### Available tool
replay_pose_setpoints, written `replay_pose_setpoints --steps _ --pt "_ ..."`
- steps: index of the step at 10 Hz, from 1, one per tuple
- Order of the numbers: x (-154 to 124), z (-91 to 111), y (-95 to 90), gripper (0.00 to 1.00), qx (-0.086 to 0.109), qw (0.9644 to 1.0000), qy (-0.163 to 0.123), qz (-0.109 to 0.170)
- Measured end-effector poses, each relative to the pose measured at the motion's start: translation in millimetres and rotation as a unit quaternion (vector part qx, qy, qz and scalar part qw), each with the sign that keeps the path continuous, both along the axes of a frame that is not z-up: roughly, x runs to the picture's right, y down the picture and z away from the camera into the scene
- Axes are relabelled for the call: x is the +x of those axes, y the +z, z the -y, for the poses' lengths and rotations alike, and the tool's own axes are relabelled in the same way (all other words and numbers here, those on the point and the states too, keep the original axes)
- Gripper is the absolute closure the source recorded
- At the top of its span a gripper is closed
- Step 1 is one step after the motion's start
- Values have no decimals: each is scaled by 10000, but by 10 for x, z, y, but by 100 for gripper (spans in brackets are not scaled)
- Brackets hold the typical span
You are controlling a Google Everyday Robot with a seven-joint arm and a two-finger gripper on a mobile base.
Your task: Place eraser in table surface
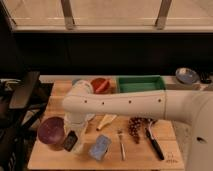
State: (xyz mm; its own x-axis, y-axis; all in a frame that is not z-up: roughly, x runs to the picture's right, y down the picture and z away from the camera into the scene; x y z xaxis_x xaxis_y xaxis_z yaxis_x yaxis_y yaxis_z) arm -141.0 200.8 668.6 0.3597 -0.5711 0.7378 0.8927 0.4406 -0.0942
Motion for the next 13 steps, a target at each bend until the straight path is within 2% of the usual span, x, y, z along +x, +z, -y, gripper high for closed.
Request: replay_pose_setpoints --steps 2,4,6,13 --pt "137 279 78 100 31 9990 422 160" --pt "266 614 307 100 68 9966 806 170" --pt "322 868 482 100 162 9948 1004 98" --pt "329 901 516 100 172 9945 1026 88"
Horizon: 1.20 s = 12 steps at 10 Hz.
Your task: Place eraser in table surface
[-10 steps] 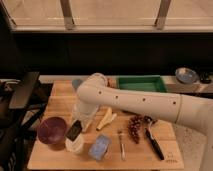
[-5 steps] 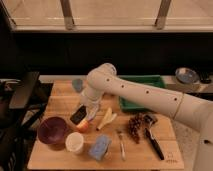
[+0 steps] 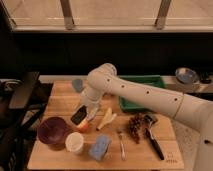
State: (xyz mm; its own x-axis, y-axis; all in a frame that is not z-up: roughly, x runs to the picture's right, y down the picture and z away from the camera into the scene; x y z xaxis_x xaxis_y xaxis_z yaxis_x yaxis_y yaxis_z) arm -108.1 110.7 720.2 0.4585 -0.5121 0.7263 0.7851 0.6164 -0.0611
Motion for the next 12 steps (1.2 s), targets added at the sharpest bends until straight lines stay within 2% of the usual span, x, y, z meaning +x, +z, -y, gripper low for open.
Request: replay_pose_setpoints --steps 2,4,6,8,10,12 --pt "55 48 18 100 41 9999 92 65" --pt "-29 232 134 100 151 9995 125 231" --pt "-299 438 328 100 214 9988 119 416" --pt "-680 655 576 100 282 9981 35 552" --pt "-938 746 824 100 428 9969 -164 634" --pt "-1039 757 1038 100 535 9961 -254 655"
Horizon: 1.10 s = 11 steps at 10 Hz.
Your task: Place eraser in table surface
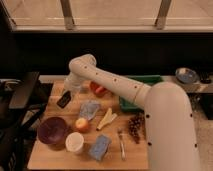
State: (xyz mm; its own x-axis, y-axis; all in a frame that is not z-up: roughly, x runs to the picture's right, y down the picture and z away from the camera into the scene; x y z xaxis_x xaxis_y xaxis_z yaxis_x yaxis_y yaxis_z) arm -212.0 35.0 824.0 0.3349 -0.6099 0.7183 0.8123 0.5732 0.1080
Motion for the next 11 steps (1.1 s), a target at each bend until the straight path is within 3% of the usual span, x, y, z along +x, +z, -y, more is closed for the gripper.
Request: replay_pose_setpoints --steps 3,6,8,11 --pt "-11 -124 304 100 91 9999 9 73" --pt "-74 -249 449 99 196 9993 158 272" --pt "-35 -293 487 85 261 9985 310 377" --pt "-10 -435 568 55 115 9977 383 541"
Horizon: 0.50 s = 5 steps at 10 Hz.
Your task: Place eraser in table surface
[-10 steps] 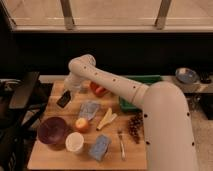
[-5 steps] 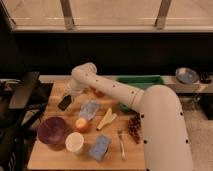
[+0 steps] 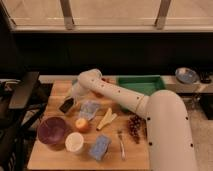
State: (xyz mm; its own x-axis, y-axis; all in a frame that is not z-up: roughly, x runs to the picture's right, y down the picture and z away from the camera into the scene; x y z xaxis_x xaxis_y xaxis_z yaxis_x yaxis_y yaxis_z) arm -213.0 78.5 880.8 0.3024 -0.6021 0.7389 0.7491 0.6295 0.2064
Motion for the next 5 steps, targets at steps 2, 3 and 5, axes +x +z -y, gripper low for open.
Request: replay_pose_setpoints --steps 2,3,5 --pt "-31 -80 27 34 -96 9999 -66 36" --pt "-47 -119 22 27 -88 9999 -138 34" --pt "-37 -78 -100 25 51 9996 -274 -6"
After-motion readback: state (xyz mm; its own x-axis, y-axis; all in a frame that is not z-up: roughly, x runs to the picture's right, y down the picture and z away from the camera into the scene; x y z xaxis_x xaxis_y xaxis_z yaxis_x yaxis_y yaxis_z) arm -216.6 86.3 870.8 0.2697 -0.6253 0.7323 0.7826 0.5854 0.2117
